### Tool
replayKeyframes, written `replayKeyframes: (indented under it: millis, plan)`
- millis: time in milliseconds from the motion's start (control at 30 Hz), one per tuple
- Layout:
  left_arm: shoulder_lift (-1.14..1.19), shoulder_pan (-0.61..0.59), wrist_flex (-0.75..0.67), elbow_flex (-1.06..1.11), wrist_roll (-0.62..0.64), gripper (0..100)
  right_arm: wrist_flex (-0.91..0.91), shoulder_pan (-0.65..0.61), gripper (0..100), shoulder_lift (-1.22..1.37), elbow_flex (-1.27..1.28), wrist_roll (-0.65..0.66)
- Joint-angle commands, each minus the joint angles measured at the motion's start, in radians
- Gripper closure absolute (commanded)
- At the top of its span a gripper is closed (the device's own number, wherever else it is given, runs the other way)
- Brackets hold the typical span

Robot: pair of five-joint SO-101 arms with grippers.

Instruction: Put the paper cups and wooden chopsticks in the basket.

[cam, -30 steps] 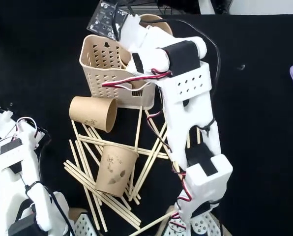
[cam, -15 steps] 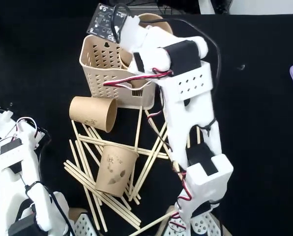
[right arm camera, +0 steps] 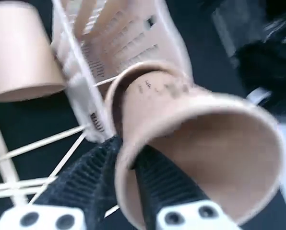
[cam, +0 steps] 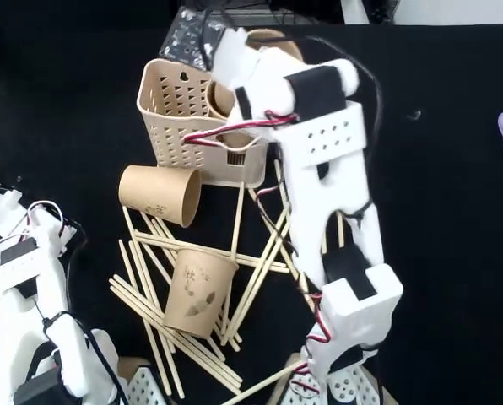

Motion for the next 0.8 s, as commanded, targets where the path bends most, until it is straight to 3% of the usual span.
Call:
replayKeyframes:
  millis: [0,100,333,567,767]
  plan:
    - [-0.026,0.002,-0.017,-0.013,0.006,95,0.026,-0.043,98.2,-0.016,0.002,-0.005]
    - [-0.026,0.002,-0.015,-0.013,0.006,95,0.025,-0.077,95.3,-0.021,-0.048,-0.058]
    - [-0.026,0.002,-0.012,-0.013,0.006,95,0.023,-0.107,67.7,-0.018,-0.214,-0.193]
    - [-0.026,0.002,-0.011,-0.013,0.006,95,0.029,-0.103,73.0,-0.067,-0.217,-0.199]
    - [-0.026,0.002,-0.011,-0.013,0.006,95,0.031,-0.117,75.8,-0.248,0.015,-0.199]
